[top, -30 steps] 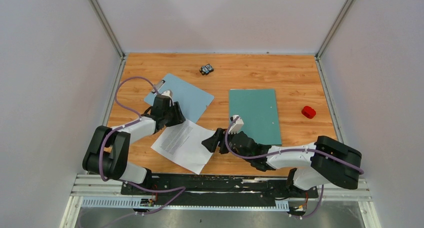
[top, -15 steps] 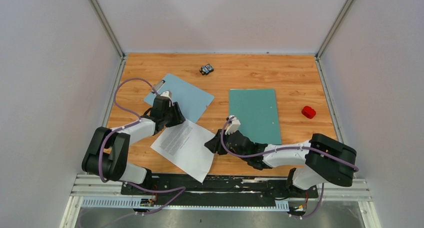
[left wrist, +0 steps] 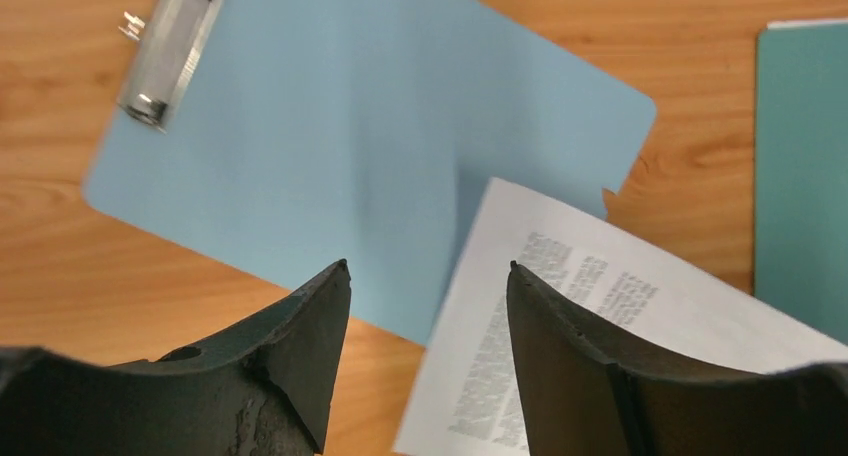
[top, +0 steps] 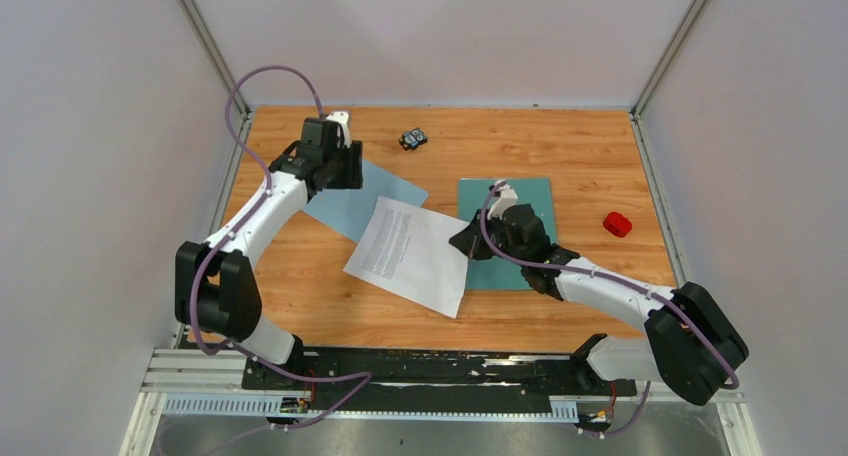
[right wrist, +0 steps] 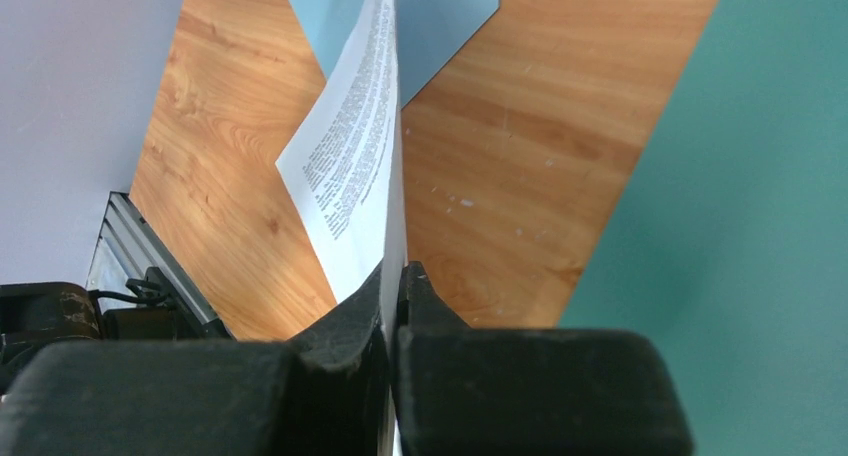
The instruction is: Put the files into the folder
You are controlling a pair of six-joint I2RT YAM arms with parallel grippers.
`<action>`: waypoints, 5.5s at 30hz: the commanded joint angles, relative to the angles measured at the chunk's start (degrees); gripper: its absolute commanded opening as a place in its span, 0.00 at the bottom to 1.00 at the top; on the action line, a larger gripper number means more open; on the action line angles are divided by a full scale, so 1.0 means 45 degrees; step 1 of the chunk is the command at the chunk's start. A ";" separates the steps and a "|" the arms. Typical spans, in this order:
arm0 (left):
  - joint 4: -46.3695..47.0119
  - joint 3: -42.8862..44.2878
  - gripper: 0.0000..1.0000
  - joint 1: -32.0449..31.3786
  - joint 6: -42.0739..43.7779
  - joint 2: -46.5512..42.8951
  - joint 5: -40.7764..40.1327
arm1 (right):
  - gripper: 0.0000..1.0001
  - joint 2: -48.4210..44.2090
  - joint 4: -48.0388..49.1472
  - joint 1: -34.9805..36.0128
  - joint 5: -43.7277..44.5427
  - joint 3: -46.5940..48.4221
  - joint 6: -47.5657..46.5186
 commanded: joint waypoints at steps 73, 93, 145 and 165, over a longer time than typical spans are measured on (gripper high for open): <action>-0.5180 0.3825 0.34 0.3197 0.4155 0.6508 0.1101 | 0.00 0.6608 -0.2014 -0.5289 -0.8012 0.6537 -0.1813; -0.4817 0.3462 0.08 0.3216 0.3398 0.6196 0.2206 | 0.00 0.9806 -0.2713 -0.3896 -0.7147 0.9549 -0.1096; -0.4619 0.2832 0.00 0.3980 0.3221 0.5456 0.2532 | 0.61 0.8459 -0.4435 -0.1478 -0.4928 1.1950 -0.7671; -0.4584 0.2816 0.00 0.3979 0.3461 0.5627 0.2919 | 0.67 1.4339 -0.6129 0.1247 -0.4318 1.7388 -1.1486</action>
